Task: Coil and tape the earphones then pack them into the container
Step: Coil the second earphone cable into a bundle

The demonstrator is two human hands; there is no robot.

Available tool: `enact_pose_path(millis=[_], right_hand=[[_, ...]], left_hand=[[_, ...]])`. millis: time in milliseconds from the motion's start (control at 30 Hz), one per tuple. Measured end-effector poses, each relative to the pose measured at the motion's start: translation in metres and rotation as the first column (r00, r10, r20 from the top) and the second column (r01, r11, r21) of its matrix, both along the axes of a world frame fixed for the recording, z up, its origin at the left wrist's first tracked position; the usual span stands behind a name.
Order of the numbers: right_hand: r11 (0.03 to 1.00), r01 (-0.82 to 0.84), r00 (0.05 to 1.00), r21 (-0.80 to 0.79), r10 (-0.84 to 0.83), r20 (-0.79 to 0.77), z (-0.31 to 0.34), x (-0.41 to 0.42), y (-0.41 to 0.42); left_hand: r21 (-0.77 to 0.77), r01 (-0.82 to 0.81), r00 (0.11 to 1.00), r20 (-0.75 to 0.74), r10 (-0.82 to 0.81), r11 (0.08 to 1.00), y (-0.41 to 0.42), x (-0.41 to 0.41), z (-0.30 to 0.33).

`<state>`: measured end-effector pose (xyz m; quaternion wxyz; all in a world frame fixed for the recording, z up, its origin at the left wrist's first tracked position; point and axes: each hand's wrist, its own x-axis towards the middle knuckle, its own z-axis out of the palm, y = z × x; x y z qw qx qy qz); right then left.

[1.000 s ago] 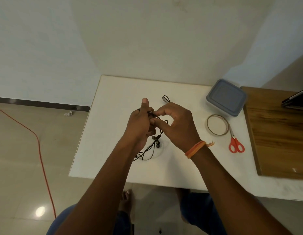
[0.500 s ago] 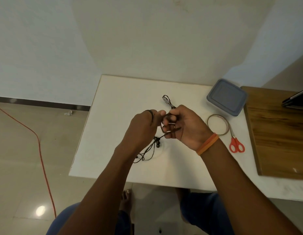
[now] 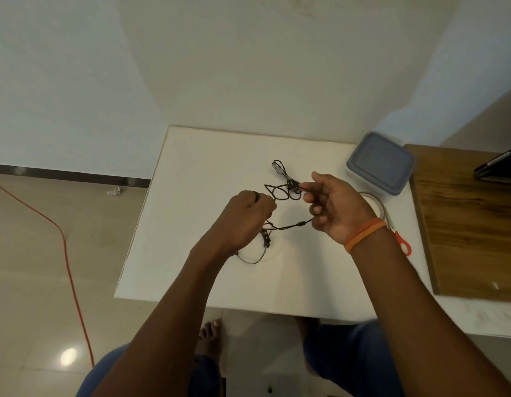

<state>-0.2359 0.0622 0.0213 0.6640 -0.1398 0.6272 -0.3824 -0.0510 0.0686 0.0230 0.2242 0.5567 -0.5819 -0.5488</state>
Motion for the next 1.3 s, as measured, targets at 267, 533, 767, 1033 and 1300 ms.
enact_pose_path(millis=[267, 533, 767, 1033, 1300], right_hand=[[0.808, -0.303, 0.802, -0.506, -0.071, -0.593, 0.007, 0.02, 0.007], [0.565, -0.649, 0.741, -0.51, 0.316, -0.593, 0.01, 0.028, 0.014], [0.598, -0.571, 0.801, -0.562, 0.259, -0.539, 0.012, 0.021, 0.011], [0.635, -0.528, 0.837, -0.564, 0.279, -0.47, 0.009, 0.029, 0.014], [0.874, -0.302, 0.953, -0.381, 0.28, -0.113, 0.005, 0.033, 0.013]], left_hand=[[0.328, -0.04, 0.935, -0.32, 0.151, 0.944, -0.003, 0.004, 0.011], [0.471, 0.14, 0.802, -0.57, 0.179, 0.871, -0.007, 0.017, 0.009], [0.487, 0.217, 0.891, -0.453, 0.033, 0.846, -0.005, 0.013, 0.008], [0.477, 0.36, 0.9, -0.405, -0.163, 0.802, 0.003, 0.007, 0.013], [0.335, 0.528, 0.607, -0.792, -0.071, 0.781, 0.002, 0.014, 0.021]])
